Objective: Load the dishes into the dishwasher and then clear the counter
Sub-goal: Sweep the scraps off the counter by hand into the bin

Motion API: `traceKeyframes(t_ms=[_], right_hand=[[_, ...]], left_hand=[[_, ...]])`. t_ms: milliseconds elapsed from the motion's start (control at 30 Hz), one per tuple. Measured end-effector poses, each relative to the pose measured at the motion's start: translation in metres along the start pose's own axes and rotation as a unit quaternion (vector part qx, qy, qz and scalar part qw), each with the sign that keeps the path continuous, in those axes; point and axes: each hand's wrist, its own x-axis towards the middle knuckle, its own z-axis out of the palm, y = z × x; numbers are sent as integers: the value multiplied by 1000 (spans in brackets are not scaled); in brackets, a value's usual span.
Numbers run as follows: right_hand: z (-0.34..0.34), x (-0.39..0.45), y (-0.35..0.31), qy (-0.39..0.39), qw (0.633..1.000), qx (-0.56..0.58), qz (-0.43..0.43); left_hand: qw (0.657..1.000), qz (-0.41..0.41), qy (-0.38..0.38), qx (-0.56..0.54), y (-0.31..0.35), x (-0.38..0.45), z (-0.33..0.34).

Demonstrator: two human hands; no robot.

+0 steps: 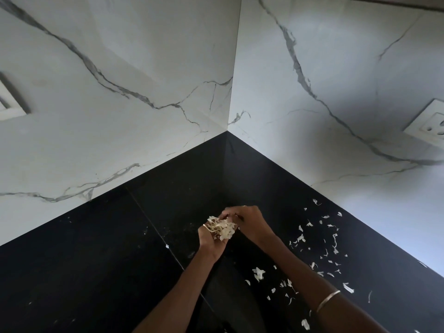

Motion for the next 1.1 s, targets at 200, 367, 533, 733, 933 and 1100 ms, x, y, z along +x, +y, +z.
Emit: traceKeyframes(t_ms=[200,367,533,733,933,1100], right_hand=[[-10,4,51,165,982,-14,89],[30,19,73,38,984,-75,156],[70,23,45,-50,979,-146,130],[61,-14,54,-19,984,-178,25],[21,-64,100,45,977,-190,90],[3,-120,121,123,968,-163,149]], left_hand=[[999,-10,-24,-34,18,-4,-10],[998,12,-21,-51,45,-11,-25],[997,38,-17,-62,63,-19,-32],[998,41,-16,-54,69,-18,-31],[998,33,-24,-52,62,-22,-29],[999,22,-26,-40,45,-26,-30]])
